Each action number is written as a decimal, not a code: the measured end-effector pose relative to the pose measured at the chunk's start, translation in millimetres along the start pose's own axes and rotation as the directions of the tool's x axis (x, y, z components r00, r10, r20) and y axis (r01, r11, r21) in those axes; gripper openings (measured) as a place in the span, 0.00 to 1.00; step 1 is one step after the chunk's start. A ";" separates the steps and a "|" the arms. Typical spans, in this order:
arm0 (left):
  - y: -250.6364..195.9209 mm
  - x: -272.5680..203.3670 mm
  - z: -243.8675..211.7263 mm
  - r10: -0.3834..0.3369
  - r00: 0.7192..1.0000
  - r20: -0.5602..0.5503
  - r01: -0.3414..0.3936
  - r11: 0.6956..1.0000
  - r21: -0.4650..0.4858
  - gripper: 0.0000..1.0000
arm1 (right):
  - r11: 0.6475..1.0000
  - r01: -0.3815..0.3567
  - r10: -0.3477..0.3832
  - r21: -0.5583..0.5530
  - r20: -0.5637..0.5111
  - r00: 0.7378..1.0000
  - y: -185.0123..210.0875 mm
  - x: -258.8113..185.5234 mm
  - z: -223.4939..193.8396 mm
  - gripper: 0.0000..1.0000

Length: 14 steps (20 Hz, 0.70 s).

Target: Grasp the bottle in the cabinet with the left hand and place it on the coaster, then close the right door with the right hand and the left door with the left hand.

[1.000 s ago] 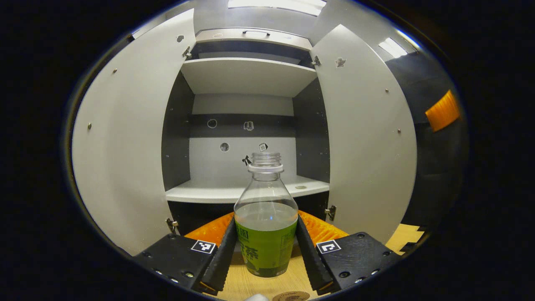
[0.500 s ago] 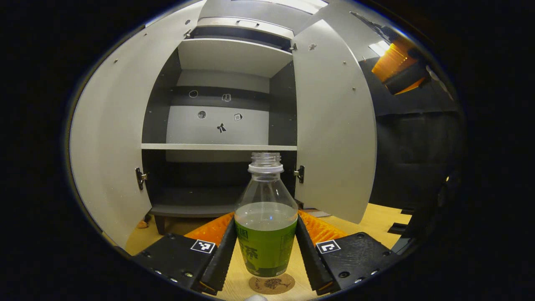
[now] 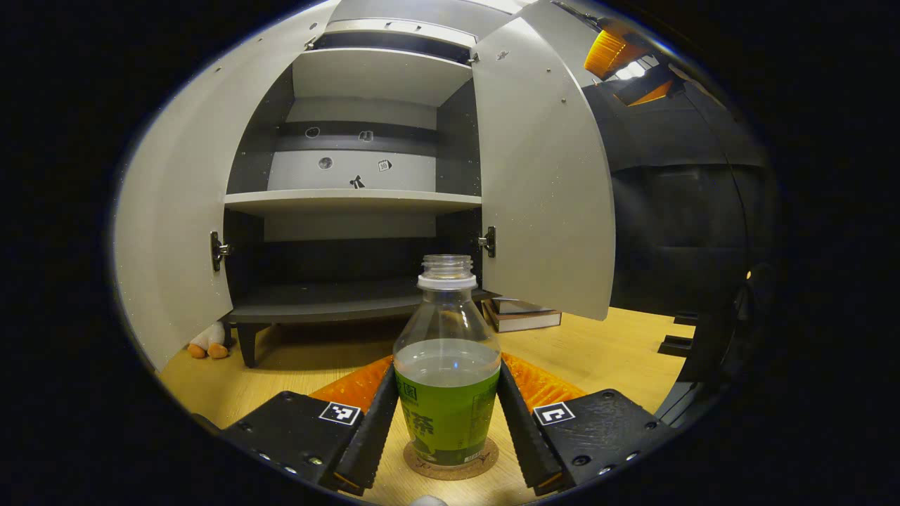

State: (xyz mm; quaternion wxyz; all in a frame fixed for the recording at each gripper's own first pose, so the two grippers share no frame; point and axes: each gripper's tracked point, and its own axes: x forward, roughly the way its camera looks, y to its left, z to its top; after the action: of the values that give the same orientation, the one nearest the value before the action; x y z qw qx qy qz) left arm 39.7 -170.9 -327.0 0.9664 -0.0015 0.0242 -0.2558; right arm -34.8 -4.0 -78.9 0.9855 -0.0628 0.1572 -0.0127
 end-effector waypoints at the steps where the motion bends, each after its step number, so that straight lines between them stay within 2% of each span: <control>1: 1.3 -1.2 -3.9 0.004 1.000 -0.003 -0.004 1.000 -0.005 0.74 | 1.000 0.001 -0.001 -0.008 -0.002 1.000 -0.1 -0.5 0.4 0.83; 2: 1.5 -2.2 0.4 0.008 1.000 0.026 -0.008 1.000 -0.004 0.74 | 1.000 0.002 -0.002 -0.016 -0.003 1.000 -0.7 -0.9 0.2 0.83; 8: -4.5 -4.8 4.5 -0.009 1.000 -0.005 0.009 1.000 -0.010 0.79 | 1.000 -0.001 0.001 -0.011 0.002 1.000 0.3 -0.5 5.9 0.83; 9: -3.9 -6.1 10.1 -0.003 1.000 -0.001 0.003 1.000 -0.003 0.92 | 1.000 -0.001 0.001 -0.014 0.005 1.000 0.8 -0.7 6.7 0.83; 10: -3.2 -7.8 15.3 0.002 1.000 -0.002 -0.002 1.000 0.002 0.97 | 1.000 -0.002 0.002 -0.014 0.008 1.000 1.4 -0.9 6.9 0.83; 14: 6.6 -13.2 47.1 0.032 0.999 0.015 -0.032 0.999 0.001 0.98 | 1.000 -0.010 0.009 0.020 0.028 1.000 2.1 -7.4 12.1 0.83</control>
State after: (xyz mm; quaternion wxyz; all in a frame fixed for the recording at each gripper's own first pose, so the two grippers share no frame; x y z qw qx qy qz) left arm 33.7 -159.1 -279.4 0.9706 -0.0025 0.0170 -0.2402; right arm -38.1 -0.1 -65.5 0.9882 -0.0524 0.1434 -0.0087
